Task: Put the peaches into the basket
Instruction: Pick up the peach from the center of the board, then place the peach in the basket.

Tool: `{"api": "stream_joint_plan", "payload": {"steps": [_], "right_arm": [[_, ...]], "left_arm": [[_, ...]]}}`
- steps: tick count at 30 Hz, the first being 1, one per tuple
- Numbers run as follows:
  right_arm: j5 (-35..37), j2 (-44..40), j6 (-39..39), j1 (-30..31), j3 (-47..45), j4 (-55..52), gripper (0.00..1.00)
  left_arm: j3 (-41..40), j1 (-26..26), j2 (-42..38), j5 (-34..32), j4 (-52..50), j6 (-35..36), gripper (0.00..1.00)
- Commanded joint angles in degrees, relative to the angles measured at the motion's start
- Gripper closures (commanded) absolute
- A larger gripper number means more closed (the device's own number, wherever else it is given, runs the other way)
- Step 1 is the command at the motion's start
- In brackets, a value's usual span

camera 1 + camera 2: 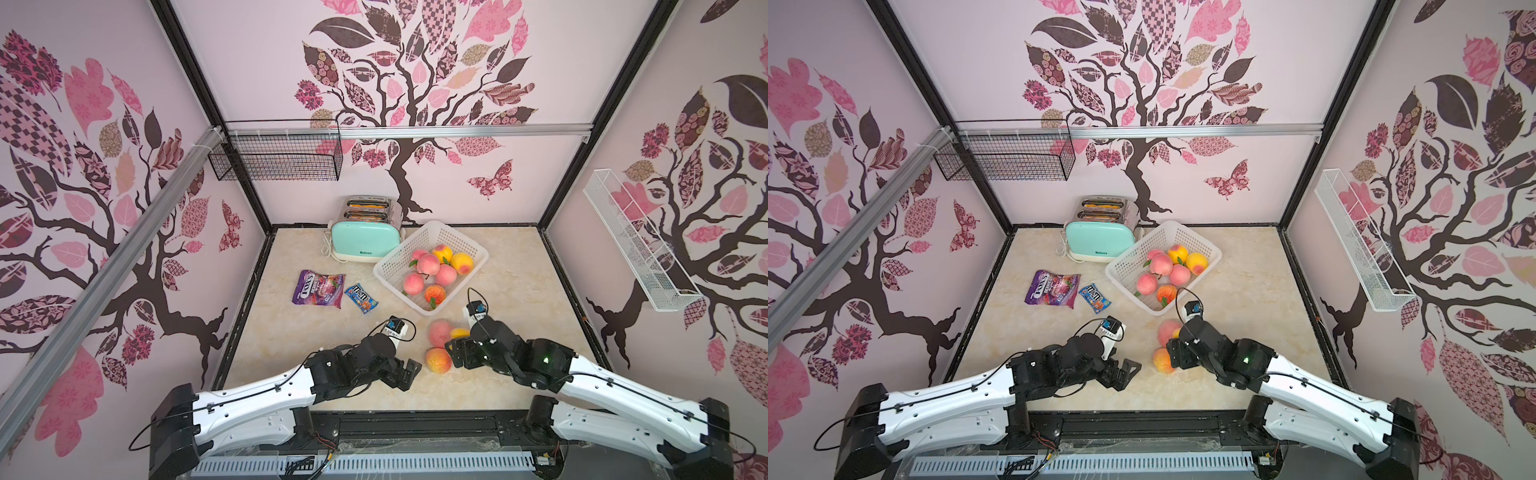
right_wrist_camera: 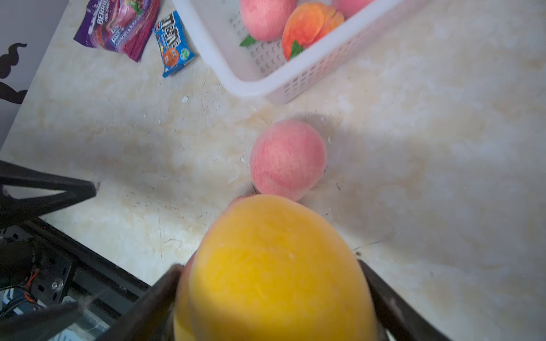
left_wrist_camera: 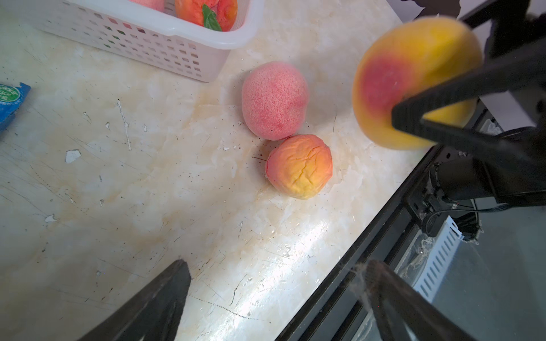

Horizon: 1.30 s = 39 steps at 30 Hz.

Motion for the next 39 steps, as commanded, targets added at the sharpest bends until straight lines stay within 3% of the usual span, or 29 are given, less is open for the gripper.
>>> {"api": "stream_joint_plan", "payload": {"steps": [1, 8, 18, 27, 39], "right_arm": [[-5.91, 3.18, -9.58, -5.79, 6.39, 0.49, 0.16], [-14.06, 12.52, -15.69, -17.56, 15.52, 3.88, 0.15], [-19.7, 23.03, -18.14, -27.31, 22.07, 9.16, 0.15], [-20.46, 33.34, -18.59, -31.86, 28.2, 13.88, 0.15], [-17.48, 41.32, -21.23, -33.64, 35.67, 14.82, 0.15]], "left_arm": [[3.43, 0.23, 1.2, -2.99, 0.77, 2.65, 0.03], [8.92, 7.6, 4.82, 2.63, 2.7, 7.24, 0.03], [18.8, 16.59, 13.09, 9.52, 2.56, 13.05, 0.03], [25.55, 22.81, 19.24, 13.4, 3.81, 14.74, 0.03], [33.85, 23.92, 26.68, 14.83, 3.74, 15.64, 0.03]]}}
